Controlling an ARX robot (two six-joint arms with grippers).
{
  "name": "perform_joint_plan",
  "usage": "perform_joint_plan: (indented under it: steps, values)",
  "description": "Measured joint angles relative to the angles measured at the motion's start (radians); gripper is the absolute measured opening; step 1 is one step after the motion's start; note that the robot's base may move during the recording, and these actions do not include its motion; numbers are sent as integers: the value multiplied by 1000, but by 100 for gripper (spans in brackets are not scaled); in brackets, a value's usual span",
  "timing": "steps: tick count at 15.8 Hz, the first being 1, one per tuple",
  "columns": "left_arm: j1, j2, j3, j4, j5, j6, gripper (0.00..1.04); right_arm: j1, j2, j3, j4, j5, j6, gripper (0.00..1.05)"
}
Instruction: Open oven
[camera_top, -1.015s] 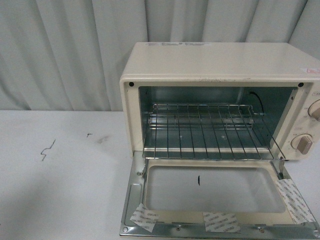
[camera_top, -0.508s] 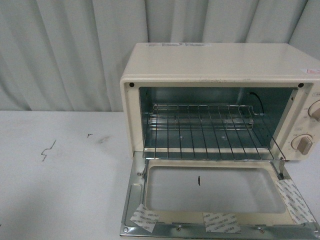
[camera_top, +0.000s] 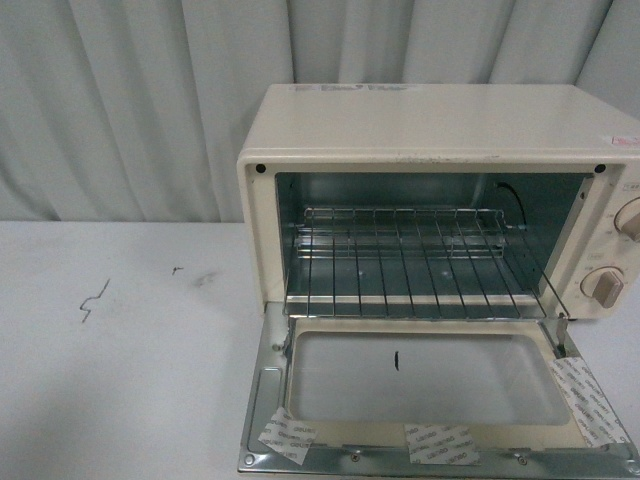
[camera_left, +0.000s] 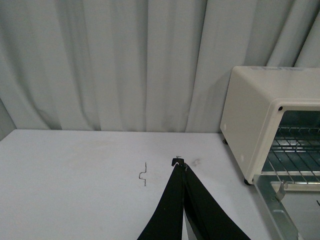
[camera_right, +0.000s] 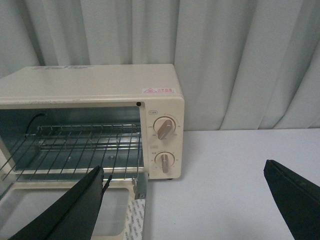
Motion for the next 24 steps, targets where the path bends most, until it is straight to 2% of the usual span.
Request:
perform_joint_plan:
  steps: [5,6,9,10,14,15,16,24]
  values:
    - [0,0,0,-3,0,-1,3,0,0,0,0,0,0,98]
    - [0,0,0,-3,0,0,16,0,0,0,0,0,0,98]
    - [0,0,0,-3,0,0,29,0,0,0,0,0,0,98]
    - [0,0,0,-3,0,0,38,0,0,0,0,0,0,98]
    - [0,0,0,-3,0,0,90,0,0,0,0,0,0,98]
    - [0,0,0,-3,0,0,100,0,0,0,0,0,0,98]
    - [0,0,0,-3,0,0,98,0,0,0,0,0,0,98]
    - [0,0,0,-3,0,0,98,0,1,0,0,0,0,98]
